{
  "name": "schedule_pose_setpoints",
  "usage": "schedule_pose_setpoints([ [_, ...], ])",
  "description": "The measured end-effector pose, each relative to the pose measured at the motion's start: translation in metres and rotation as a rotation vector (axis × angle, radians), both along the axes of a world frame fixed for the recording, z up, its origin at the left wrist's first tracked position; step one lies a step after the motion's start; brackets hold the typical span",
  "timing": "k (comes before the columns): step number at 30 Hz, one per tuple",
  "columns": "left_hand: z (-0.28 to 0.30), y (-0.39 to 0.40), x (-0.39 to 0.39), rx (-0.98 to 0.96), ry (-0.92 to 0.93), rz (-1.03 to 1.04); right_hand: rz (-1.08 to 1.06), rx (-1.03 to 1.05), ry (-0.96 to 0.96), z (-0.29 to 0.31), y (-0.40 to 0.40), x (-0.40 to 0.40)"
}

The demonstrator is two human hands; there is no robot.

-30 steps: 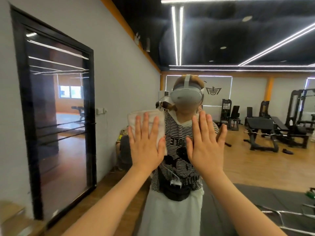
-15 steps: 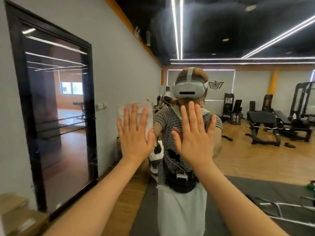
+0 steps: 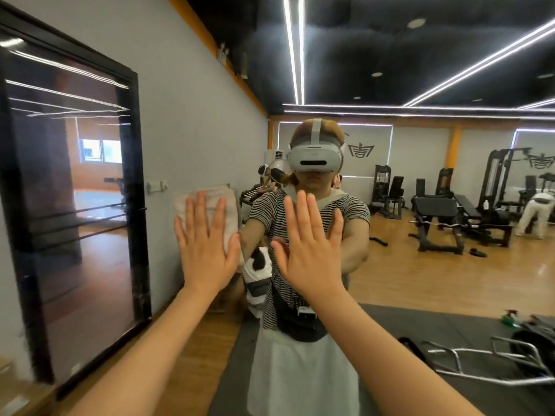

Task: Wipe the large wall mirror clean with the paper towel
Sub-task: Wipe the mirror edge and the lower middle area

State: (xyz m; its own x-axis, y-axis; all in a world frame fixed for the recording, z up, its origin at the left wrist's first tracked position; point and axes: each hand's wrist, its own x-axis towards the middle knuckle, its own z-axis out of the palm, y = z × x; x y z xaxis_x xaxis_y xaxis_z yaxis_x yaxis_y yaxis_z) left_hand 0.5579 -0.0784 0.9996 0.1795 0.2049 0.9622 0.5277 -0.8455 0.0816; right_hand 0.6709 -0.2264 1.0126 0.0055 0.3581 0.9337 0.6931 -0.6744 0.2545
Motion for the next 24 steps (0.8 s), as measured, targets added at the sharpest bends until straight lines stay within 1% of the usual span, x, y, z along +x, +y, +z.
schedule_pose_setpoints([
  [3, 0.002, -0.004, -0.001, -0.038, 0.020, 0.041, 0.085, -0.044, 0.020, 0.005, -0.018, 0.003],
  [5, 0.002, -0.007, 0.000, -0.067, 0.009, 0.055, 0.097, -0.021, 0.057, 0.005, -0.045, 0.016],
  [7, 0.001, -0.012, 0.003, -0.106, -0.016, 0.029, 0.063, 0.036, 0.096, 0.003, -0.082, 0.041],
  [9, -0.001, -0.014, 0.007, -0.144, -0.044, -0.011, 0.026, 0.085, 0.092, 0.002, -0.123, 0.067],
  [12, -0.002, -0.014, 0.010, -0.164, -0.052, -0.015, -0.013, 0.123, 0.066, 0.006, -0.175, 0.097],
  [14, -0.002, -0.016, 0.011, -0.183, -0.064, -0.013, -0.031, 0.148, 0.084, 0.009, -0.198, 0.114],
  [19, -0.001, -0.026, 0.013, -0.248, -0.059, 0.017, -0.050, 0.107, 0.127, 0.010, -0.221, 0.145],
  [24, 0.000, -0.026, 0.015, -0.241, -0.082, 0.045, 0.001, 0.178, 0.124, 0.005, -0.211, 0.153],
])
